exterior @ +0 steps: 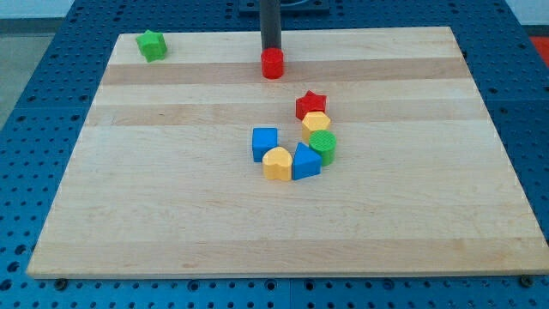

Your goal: Slide the red circle parallel to the red star

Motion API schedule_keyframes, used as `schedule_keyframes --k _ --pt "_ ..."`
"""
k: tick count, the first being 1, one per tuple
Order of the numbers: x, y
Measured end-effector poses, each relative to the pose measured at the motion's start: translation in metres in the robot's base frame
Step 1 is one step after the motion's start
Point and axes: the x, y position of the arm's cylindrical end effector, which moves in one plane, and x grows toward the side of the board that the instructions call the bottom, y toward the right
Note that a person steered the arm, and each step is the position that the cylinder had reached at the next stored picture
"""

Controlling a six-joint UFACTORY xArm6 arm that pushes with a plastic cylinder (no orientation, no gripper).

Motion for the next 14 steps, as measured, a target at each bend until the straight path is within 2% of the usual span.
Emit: schedule_keyframes --k 6,11,14 --pt "0.062 0.000" --pt "0.062 0.042" --pt "0.085 0.038"
